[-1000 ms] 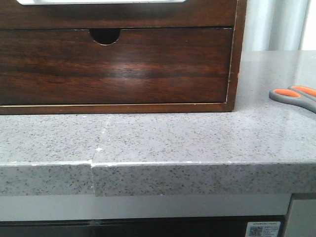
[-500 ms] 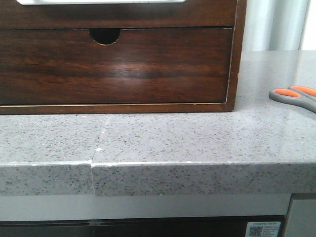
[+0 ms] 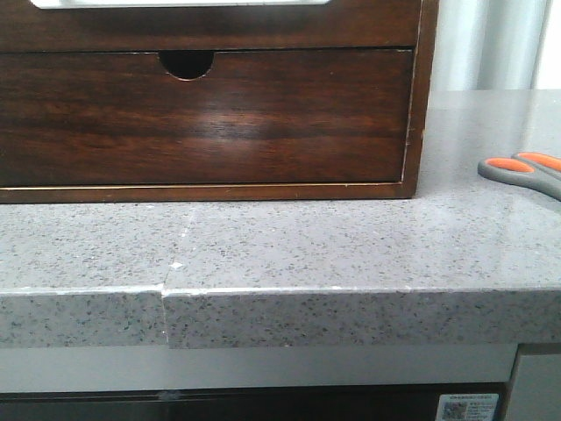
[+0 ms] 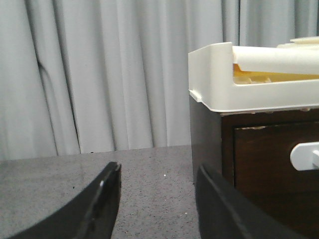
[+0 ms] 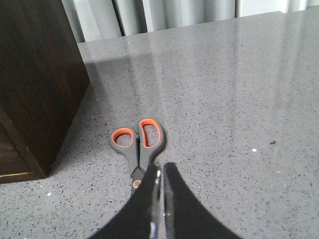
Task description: Put scissors in drawer with both arms
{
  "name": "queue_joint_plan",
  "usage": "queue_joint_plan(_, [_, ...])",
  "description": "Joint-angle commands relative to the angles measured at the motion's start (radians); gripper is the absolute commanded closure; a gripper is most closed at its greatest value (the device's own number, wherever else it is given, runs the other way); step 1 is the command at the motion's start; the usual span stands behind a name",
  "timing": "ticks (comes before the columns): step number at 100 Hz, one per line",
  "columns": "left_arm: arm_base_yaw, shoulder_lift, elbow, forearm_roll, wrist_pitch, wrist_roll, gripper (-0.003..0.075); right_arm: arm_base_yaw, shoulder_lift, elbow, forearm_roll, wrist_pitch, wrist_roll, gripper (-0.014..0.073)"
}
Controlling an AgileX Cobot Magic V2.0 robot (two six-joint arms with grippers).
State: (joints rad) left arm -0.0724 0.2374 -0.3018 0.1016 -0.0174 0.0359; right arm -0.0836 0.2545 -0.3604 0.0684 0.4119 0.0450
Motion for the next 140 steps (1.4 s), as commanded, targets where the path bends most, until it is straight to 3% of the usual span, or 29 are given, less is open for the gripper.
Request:
queue_joint_plan(1, [-0.043, 0.07, -0.057, 0.136, -0.09, 0.002, 0.0391, 0.002, 0.017, -0.036, -0.002, -0.083, -0.002, 0.0641])
queue_joint_plan(32, [-0.192, 0.27, -0.128, 0.561, -0.192, 0.002, 0.0391, 0.002, 0.017, -0.031, -0.002, -0.088, -0.002, 0.0641])
queue_joint_plan(70, [-0.368, 0.543, -0.238, 0.873, -0.225, 0.002, 0.0391, 0.002, 0.017, -0.031, -0.002, -0.088, -0.002, 0.0641])
queue_joint_plan(94, [-0.446, 0.685, -0.319, 0.962, -0.207, 0.004, 0.0391, 0.002, 0.017, -0.031, -0.002, -0.088, -0.002, 0.0641])
queue_joint_plan(128, [-0.451, 0.83, -0.397, 1.04, -0.178, 0.004, 0.0393, 0.002, 0.017, -0.031, -0.002, -0.088, -0.002, 0.0641])
queue_joint_plan(140, [-0.451, 0.853, -0.398, 1.044, -0.158, 0.004, 0.0449, 0.002, 0.017, -0.031, -0.002, -0.088, -0.002, 0.0641])
